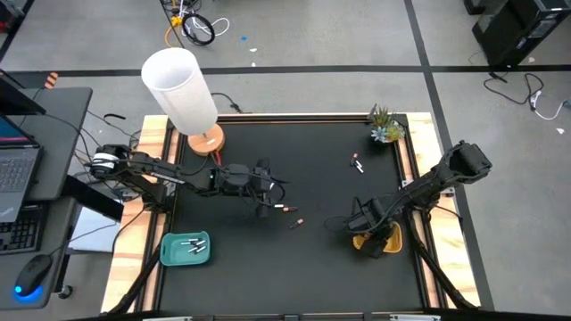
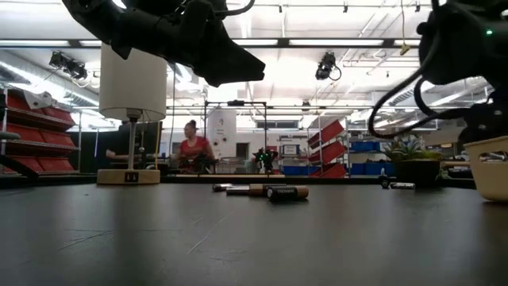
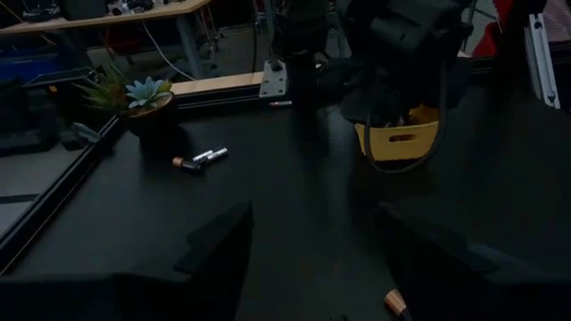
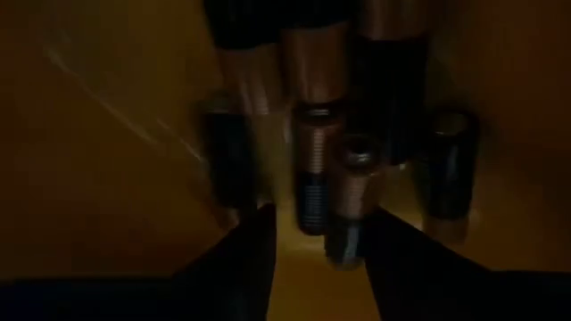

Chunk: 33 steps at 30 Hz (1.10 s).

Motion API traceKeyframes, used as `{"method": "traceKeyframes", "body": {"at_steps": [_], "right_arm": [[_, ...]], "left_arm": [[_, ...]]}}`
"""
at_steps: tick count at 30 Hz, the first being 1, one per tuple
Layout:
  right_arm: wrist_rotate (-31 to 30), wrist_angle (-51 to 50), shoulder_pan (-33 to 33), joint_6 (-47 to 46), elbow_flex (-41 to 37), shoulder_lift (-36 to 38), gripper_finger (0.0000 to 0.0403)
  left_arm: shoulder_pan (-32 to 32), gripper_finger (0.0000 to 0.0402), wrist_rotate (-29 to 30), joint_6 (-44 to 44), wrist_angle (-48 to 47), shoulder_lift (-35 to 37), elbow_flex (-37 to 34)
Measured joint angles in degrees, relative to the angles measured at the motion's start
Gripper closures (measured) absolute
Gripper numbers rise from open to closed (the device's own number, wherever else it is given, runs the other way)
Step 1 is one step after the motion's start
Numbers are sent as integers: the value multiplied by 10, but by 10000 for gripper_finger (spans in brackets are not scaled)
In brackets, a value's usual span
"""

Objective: Sort batteries
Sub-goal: Put the black battery into the yellow bin

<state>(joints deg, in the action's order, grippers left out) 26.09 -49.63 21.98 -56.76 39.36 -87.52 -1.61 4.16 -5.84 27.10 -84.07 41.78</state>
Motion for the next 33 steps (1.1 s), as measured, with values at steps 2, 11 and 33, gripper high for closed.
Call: {"method": "traceKeyframes", "body": {"at_steps": [2,11,33], "right_arm": [[-10,-18,-4,3,11,9,244],[-26,-186,-6,1,144,61,251],[-399,61,-494,314,78,117,277]], "left_arm": [[0,149,0,0,0,0,0],[0,149,-3,0,-4,0,0],[-4,149,-11,35,-57,0,0]]}}
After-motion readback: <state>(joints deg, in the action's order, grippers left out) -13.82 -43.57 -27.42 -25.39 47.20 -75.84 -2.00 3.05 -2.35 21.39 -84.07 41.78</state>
